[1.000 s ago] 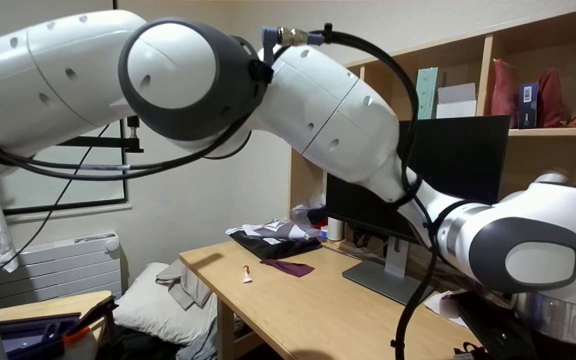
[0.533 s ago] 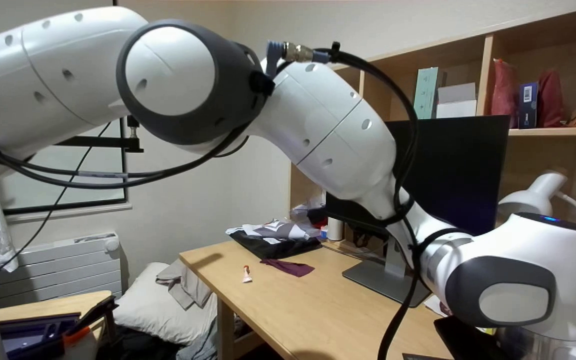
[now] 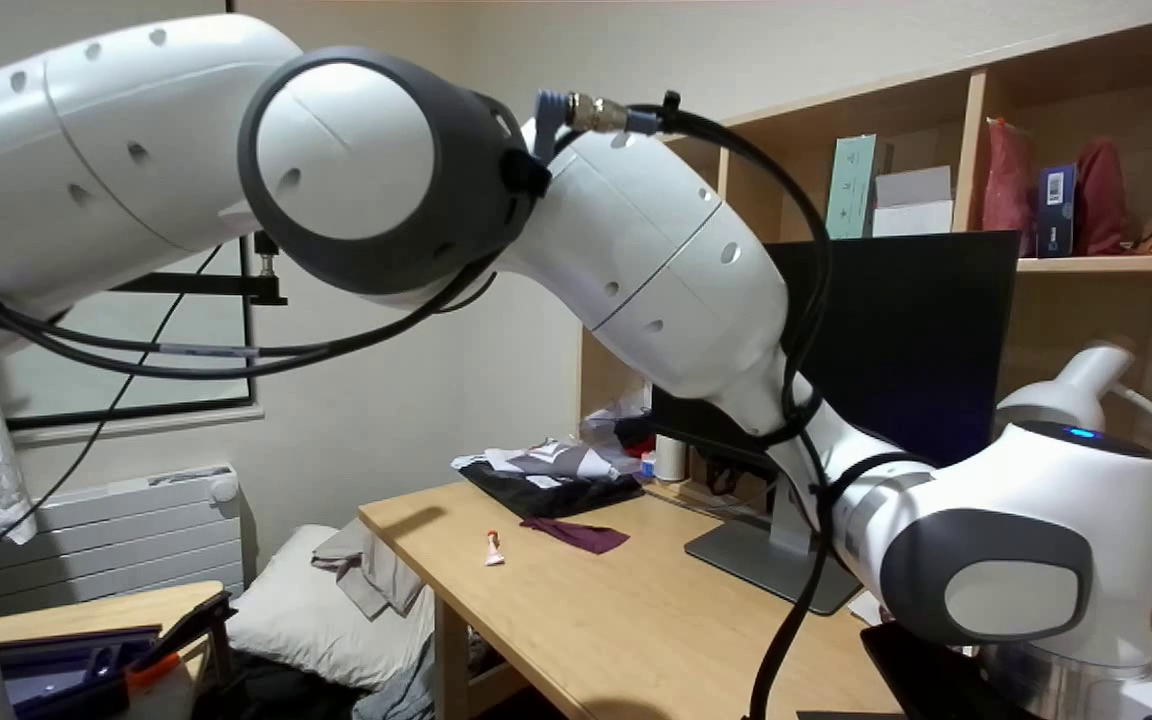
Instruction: Move the black gloves to the left then put the orange object in the drawer
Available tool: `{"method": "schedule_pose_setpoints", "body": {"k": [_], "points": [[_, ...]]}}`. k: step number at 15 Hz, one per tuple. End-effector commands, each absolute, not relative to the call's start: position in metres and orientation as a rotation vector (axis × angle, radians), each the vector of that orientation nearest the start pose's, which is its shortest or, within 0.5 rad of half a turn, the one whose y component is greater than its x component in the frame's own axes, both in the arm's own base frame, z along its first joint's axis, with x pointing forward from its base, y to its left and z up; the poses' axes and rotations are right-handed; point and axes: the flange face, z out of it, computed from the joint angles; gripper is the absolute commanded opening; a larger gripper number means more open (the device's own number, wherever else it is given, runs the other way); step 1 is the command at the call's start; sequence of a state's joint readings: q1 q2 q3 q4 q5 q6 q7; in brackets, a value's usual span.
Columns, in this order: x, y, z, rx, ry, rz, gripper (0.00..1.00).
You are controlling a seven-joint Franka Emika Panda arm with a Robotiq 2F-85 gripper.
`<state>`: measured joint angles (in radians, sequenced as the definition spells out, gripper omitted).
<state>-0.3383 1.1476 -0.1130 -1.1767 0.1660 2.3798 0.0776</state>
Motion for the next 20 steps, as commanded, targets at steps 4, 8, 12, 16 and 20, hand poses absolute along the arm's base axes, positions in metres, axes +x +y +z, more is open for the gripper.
{"method": "schedule_pose_setpoints", "body": {"k": [4,8,12,16,20], "points": [[0.695,-0.317,0.139,-2.920,1.022,-0.156,0.05],[0.701,-0.325,0.204,-2.858,1.068,-0.249,0.06],[0.711,-0.312,0.265,-2.806,1.048,-0.336,0.06],[0.721,-0.268,0.319,-2.780,0.950,-0.398,0.06],[0.733,-0.198,0.383,-2.752,0.833,-0.445,0.06]]}}
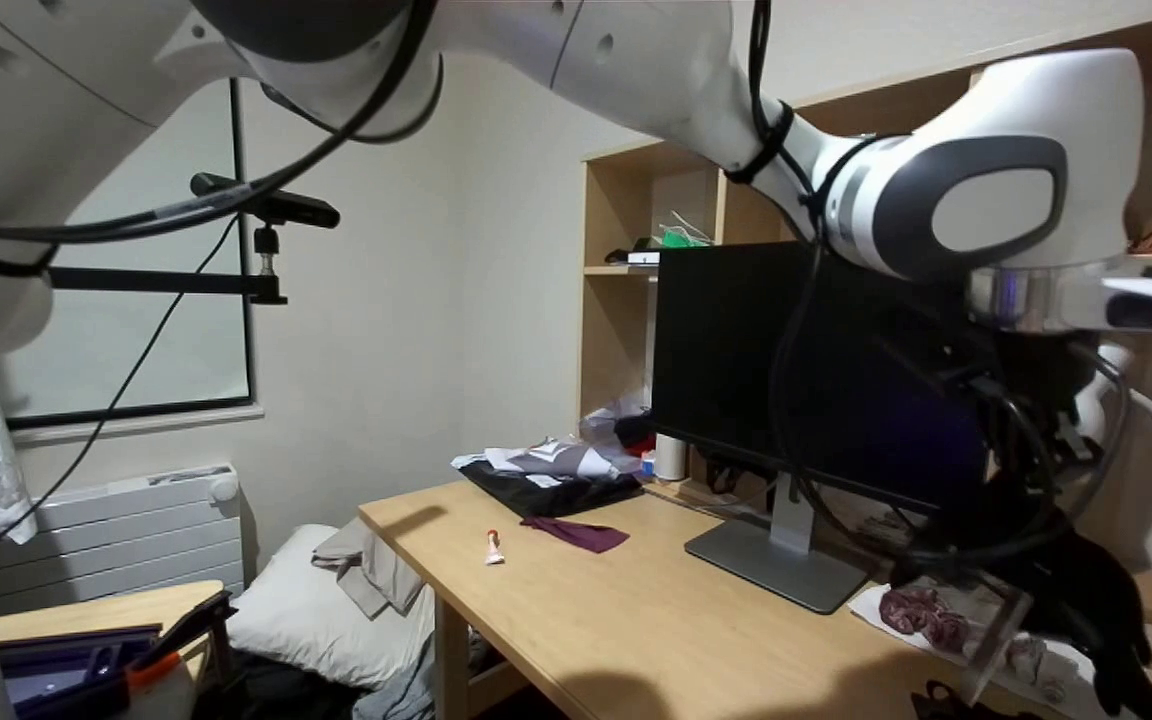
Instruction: Move the black gloves to the left then put the orange object in the drawer
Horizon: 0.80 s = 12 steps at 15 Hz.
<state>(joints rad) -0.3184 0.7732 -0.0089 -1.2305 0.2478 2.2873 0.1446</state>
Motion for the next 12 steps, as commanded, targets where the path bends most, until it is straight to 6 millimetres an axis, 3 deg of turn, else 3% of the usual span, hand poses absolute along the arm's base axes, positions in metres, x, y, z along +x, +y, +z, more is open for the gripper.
{"method": "schedule_pose_setpoints", "body": {"k": [1,4,6,9,12], "points": [[0.734,-0.179,0.401,-2.741,0.799,-0.461,0.06],[0.726,-0.126,0.445,-2.766,0.629,-0.481,0.06],[0.711,-0.096,0.457,-2.828,0.495,-0.430,0.06],[0.683,-0.057,0.443,-2.910,0.377,-0.357,0.06],[0.650,-0.022,0.407,-3.017,0.277,-0.238,0.06]]}}
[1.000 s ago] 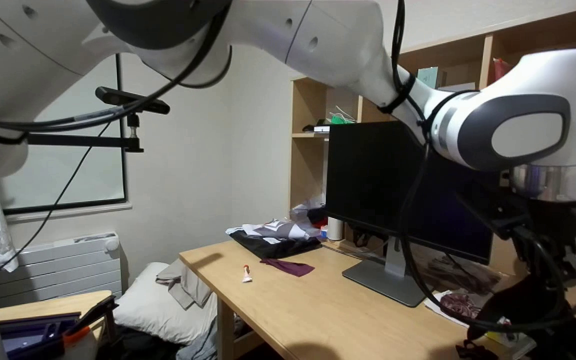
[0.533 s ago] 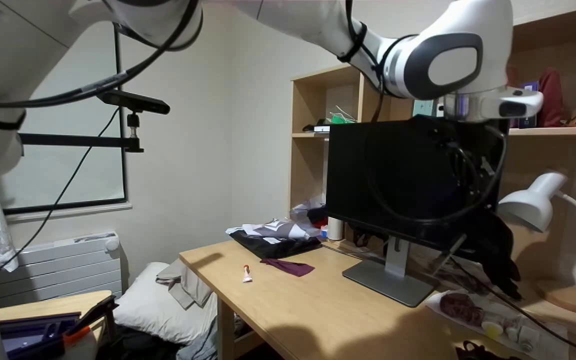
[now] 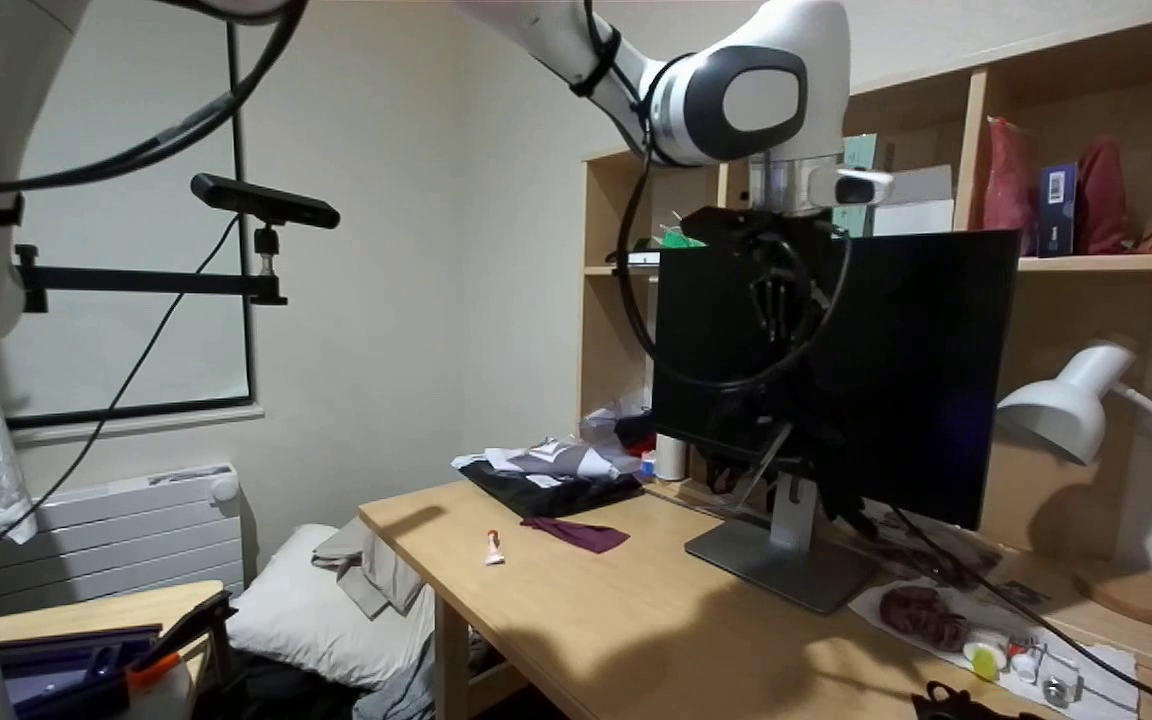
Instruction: Move the black gloves to the left then put the orange object in the drawer
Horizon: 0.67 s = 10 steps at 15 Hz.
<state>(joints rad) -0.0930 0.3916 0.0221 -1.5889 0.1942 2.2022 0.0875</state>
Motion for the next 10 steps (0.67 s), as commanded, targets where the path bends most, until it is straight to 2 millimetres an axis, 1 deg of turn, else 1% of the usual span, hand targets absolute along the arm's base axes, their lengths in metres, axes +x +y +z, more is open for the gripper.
{"method": "schedule_pose_setpoints", "body": {"k": [1,4,7,10], "points": [[0.637,-0.011,0.392,-3.051,0.226,-0.186,0.06],[0.596,0.017,0.345,-3.138,0.037,-0.062,0.06],[0.547,0.037,0.303,-3.191,-0.140,0.034,0.06],[0.494,0.053,0.269,-3.205,-0.318,0.071,0.06]]}}
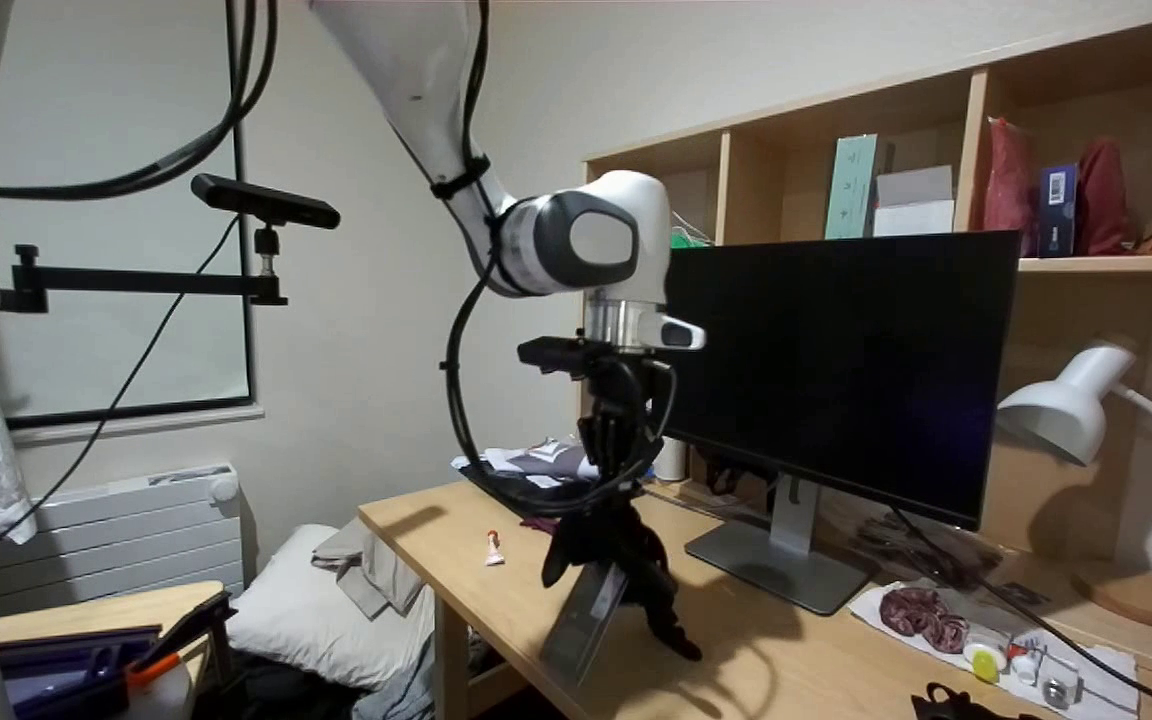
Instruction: Move the black gloves to the left then put the orange object in the drawer
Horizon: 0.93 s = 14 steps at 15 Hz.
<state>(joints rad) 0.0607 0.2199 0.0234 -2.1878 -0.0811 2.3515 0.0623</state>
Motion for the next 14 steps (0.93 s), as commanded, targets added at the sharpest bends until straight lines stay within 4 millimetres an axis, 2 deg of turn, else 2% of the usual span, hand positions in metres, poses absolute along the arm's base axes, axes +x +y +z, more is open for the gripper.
{"method": "schedule_pose_setpoints", "body": {"k": [1,3,6,7,10,12,13,14], "points": [[0.478,0.057,0.262,-3.197,-0.377,0.063,0.06],[0.454,0.064,0.251,-3.170,-0.460,0.040,0.06],[0.434,0.074,0.246,-3.129,-0.536,0.003,0.06],[0.431,0.078,0.247,-3.117,-0.550,-0.009,0.06],[0.426,0.100,0.269,-3.079,-0.522,-0.048,0.06],[0.435,0.099,0.284,-3.081,-0.481,-0.033,0.06],[0.436,0.101,0.266,-3.092,-0.487,-0.033,0.06],[0.436,0.102,0.274,-3.091,-0.485,-0.038,0.06]]}}
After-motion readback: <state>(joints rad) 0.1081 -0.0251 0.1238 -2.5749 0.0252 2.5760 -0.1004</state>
